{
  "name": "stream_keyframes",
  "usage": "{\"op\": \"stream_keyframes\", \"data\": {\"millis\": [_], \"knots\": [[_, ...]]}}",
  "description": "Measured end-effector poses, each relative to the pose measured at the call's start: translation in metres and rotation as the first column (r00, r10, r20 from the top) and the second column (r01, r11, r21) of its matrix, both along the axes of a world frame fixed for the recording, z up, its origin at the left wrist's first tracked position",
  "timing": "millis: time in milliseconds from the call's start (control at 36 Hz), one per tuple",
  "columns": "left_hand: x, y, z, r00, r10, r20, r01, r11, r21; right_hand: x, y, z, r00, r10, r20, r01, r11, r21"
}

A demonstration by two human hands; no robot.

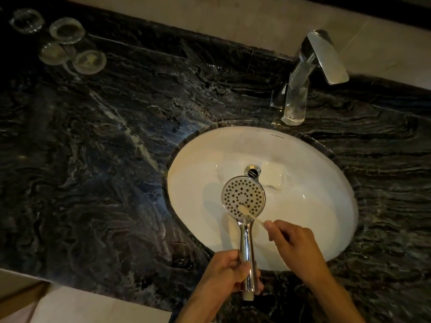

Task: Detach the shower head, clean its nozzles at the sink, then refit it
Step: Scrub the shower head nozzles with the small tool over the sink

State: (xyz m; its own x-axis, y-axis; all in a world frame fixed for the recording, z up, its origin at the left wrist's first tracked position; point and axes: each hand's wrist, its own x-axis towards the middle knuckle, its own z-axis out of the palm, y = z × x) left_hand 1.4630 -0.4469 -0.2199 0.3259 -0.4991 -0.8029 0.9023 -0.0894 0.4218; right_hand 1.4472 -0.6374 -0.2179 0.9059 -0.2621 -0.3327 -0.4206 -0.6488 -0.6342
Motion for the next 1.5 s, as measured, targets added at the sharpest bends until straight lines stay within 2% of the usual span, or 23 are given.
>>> {"op": "stream_keyframes", "data": {"millis": [56,222,361,528,722,861,1000,1167,1306,1445,1500], "knots": [[0.000,0.000,0.001,1.000,-0.005,-0.003,0.005,1.000,0.000,0.002,-0.004,0.001,1.000,-0.005,0.017,0.006,1.000,-0.020],[0.000,0.001,0.001,1.000,0.001,-0.013,-0.001,1.000,-0.014,0.017,-0.022,0.011,0.976,-0.151,0.160,0.161,0.985,-0.054],[0.001,0.001,0.006,0.999,0.015,-0.028,-0.015,1.000,-0.007,0.003,-0.014,0.006,0.988,-0.082,0.131,0.088,0.995,-0.040],[0.002,0.000,0.007,1.000,0.013,-0.023,-0.014,1.000,-0.009,-0.013,-0.011,0.003,0.999,0.038,-0.012,-0.038,0.999,-0.015],[-0.003,0.001,-0.002,1.000,0.007,0.006,-0.007,1.000,-0.013,0.010,-0.029,0.009,0.989,-0.110,0.101,0.120,0.987,-0.104],[-0.004,0.002,-0.003,1.000,0.010,0.014,-0.009,1.000,-0.017,-0.001,-0.017,0.002,0.992,-0.098,0.085,0.099,0.995,-0.004],[-0.002,0.002,0.000,1.000,0.004,0.020,-0.003,1.000,-0.024,-0.019,-0.013,-0.004,1.000,-0.009,0.025,0.008,0.999,0.034],[-0.003,0.003,-0.002,1.000,0.003,0.021,-0.002,0.999,-0.033,-0.003,-0.030,0.001,0.993,-0.076,0.088,0.084,0.993,-0.085],[-0.004,0.004,-0.005,1.000,0.011,0.028,-0.011,1.000,-0.025,0.001,-0.020,0.002,0.992,-0.083,0.099,0.091,0.992,-0.088],[-0.005,0.003,-0.006,1.000,0.012,0.028,-0.011,1.000,-0.023,-0.012,0.002,0.000,0.997,0.080,0.023,-0.078,0.993,-0.089],[-0.005,0.003,-0.008,0.999,0.001,0.034,0.000,1.000,-0.029,-0.009,-0.001,0.001,0.996,0.082,0.023,-0.079,0.992,-0.096]]}}
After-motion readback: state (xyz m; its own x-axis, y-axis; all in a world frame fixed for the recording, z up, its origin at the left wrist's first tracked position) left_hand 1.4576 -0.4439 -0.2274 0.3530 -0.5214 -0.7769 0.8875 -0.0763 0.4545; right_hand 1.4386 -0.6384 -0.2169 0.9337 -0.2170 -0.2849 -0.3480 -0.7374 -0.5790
